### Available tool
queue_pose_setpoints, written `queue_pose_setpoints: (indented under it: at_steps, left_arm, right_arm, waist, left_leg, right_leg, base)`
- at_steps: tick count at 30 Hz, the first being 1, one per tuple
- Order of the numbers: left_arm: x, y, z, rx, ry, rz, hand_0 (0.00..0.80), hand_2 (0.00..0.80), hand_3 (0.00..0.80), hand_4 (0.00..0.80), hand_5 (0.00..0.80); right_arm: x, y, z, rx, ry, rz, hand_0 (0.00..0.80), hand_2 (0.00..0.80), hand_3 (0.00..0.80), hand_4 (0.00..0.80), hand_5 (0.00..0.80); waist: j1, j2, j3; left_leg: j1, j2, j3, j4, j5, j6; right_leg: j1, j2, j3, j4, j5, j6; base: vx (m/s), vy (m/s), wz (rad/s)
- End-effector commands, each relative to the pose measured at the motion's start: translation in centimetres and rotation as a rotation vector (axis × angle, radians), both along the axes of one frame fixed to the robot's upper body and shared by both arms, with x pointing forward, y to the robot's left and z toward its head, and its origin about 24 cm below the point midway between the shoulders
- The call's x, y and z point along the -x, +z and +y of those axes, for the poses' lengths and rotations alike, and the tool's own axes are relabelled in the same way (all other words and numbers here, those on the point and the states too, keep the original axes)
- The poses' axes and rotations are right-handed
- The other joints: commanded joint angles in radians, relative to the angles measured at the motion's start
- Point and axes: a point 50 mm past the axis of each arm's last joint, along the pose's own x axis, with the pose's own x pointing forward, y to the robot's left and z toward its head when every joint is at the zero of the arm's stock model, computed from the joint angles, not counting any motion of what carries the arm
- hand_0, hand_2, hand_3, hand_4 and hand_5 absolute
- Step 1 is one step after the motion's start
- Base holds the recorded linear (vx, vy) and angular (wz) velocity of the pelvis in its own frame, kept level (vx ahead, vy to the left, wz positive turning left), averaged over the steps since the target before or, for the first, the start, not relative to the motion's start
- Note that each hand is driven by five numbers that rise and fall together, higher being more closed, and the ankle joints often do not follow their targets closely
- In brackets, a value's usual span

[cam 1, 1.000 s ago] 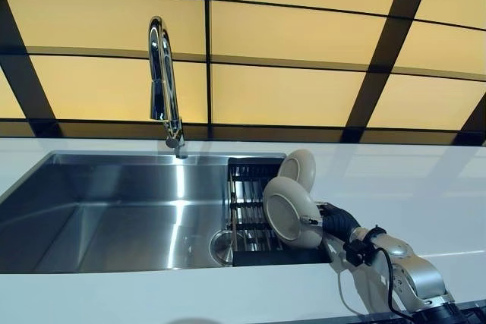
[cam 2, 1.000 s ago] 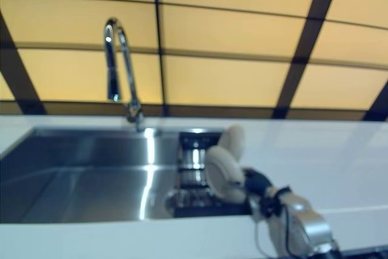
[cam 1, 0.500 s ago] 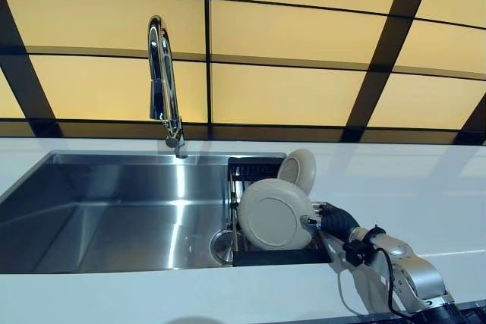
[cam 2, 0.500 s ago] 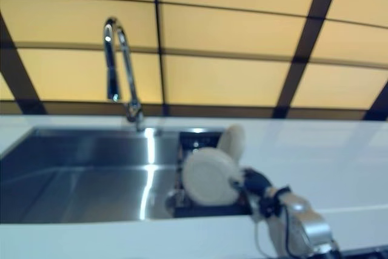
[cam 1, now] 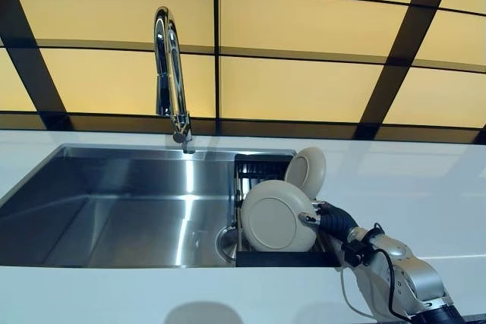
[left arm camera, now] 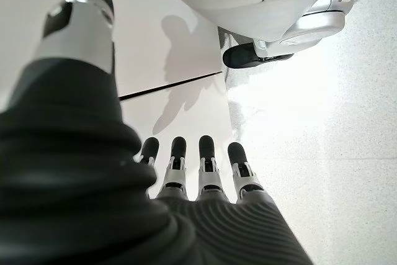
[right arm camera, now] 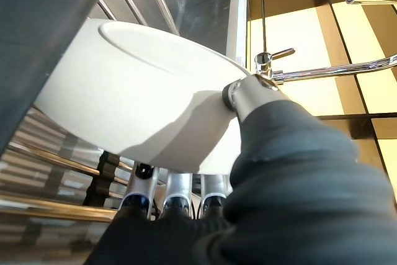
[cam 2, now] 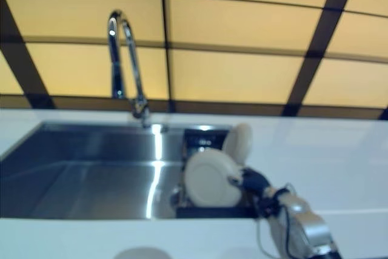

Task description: Take plates into dishwasher

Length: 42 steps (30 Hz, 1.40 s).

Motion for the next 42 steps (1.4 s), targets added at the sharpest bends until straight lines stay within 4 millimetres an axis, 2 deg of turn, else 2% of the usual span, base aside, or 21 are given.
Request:
queue_pose_setpoints:
  at_steps: [1, 10, 34, 42]
  left_arm:
    - [-2.9, 0.6, 0.3, -0.026, -0.06, -0.07, 0.0, 0.0, 0.0, 0.0, 0.0]
    - [-2.8, 0.6, 0.3, -0.026, -0.057, -0.069, 0.0, 0.0, 0.0, 0.0, 0.0]
    - [-2.5, 0.6, 0.3, -0.026, -0.052, -0.067, 0.0, 0.0, 0.0, 0.0, 0.0]
    - [-2.5, 0.6, 0.5, -0.026, -0.05, -0.069, 0.0, 0.0, 0.0, 0.0, 0.0]
  right_arm:
    - [1.6, -1.6, 2.0, -0.056, 0.092, 0.064, 0.8, 0.8, 0.8, 0.8, 0.8]
    - [1.5, -1.1, 2.2, -0.068, 0.106, 0.038, 0.8, 0.8, 0.8, 0.8, 0.8]
    - [0.7, 2.6, 2.3, -0.164, 0.099, -0.145, 0.8, 0.8, 0.8, 0.8, 0.8]
    - [0.5, 4.4, 2.1, -0.182, 0.096, -0.226, 0.8, 0.8, 0.8, 0.8, 0.8]
  waist:
    - [0.035, -0.009, 0.009]
    - [0.035, -0.01, 0.009]
    - [0.034, -0.008, 0.004]
    - [0.034, -0.009, 0.002]
  left_leg:
    - [0.041, -0.005, 0.057, 0.002, -0.016, 0.022]
    - [0.042, -0.004, 0.061, 0.002, -0.016, 0.022]
    - [0.039, -0.004, 0.069, 0.002, -0.017, 0.021]
    - [0.038, -0.003, 0.071, 0.002, -0.017, 0.019]
  right_leg:
    - [-0.043, 0.011, 0.035, 0.021, 0.063, -0.02]
    - [-0.041, 0.011, 0.033, 0.017, 0.066, -0.02]
    - [-0.043, 0.008, 0.026, 0.012, 0.07, -0.018]
    - [-0.045, 0.008, 0.026, 0.013, 0.071, -0.017]
  base:
    - [0.0, 0.0, 0.0]
    - [0.0, 0.0, 0.0]
    - [0.0, 0.0, 0.0]
    - [0.0, 0.0, 0.0]
